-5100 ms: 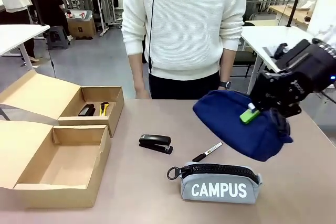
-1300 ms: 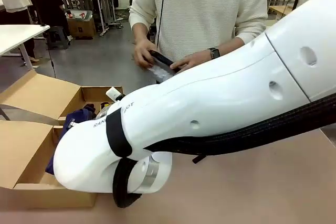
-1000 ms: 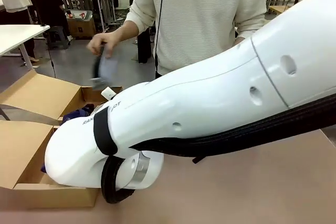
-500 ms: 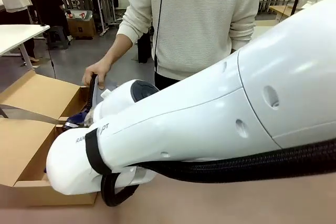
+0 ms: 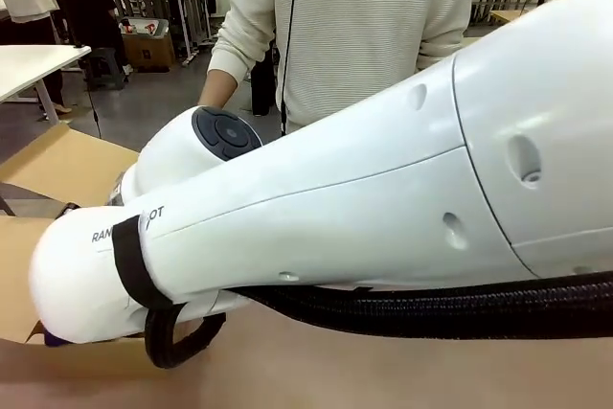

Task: Place items inside the box.
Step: Pick up a Pencil pouch or Stapler and place it inside the Mailer Box closest to the robot.

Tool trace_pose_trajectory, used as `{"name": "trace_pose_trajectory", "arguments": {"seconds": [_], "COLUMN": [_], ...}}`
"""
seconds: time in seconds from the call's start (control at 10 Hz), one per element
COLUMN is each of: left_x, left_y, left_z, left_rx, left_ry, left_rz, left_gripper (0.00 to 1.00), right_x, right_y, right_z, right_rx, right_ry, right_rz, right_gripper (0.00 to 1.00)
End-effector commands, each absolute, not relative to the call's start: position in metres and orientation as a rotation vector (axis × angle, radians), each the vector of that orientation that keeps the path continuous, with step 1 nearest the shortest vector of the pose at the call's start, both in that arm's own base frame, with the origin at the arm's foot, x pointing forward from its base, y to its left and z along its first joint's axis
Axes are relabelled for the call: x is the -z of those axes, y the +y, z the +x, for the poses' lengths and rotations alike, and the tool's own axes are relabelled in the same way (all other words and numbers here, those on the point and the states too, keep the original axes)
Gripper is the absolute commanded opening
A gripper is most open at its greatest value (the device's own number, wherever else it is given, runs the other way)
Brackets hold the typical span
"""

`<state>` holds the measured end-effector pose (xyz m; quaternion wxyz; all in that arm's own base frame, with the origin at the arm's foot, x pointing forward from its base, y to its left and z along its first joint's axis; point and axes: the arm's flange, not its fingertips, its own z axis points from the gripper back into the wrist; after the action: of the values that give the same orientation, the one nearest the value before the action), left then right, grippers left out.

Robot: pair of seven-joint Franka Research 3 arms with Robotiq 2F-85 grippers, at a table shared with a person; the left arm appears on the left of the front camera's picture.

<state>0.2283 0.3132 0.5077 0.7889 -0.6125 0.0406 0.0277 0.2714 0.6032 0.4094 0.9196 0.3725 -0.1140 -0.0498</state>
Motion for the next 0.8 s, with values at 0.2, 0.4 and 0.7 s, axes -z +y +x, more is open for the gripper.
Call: {"name": "trace_pose_trajectory", "arguments": {"seconds": [0.2,0.4,0.7], "left_x": [-0.506,-0.506,-0.506], "left_y": [0.312,0.312,0.312], "left_z": [0.227,0.227,0.227], "left_rx": [-0.059,-0.059,-0.059], "left_ry": [0.09,0.09,0.09], "left_rz": [-1.31,-1.31,-1.31], "left_gripper": [1.0,1.0,1.0], "right_x": [-0.411,-0.414,-0.418], "right_y": [0.608,0.607,0.598], "right_z": [0.273,0.27,0.271], "right_rx": [0.141,0.12,0.121], "right_ry": [-0.244,-0.226,-0.19], "right_rz": [0.724,0.753,0.779], "right_gripper": [1.0,1.0,1.0]}}
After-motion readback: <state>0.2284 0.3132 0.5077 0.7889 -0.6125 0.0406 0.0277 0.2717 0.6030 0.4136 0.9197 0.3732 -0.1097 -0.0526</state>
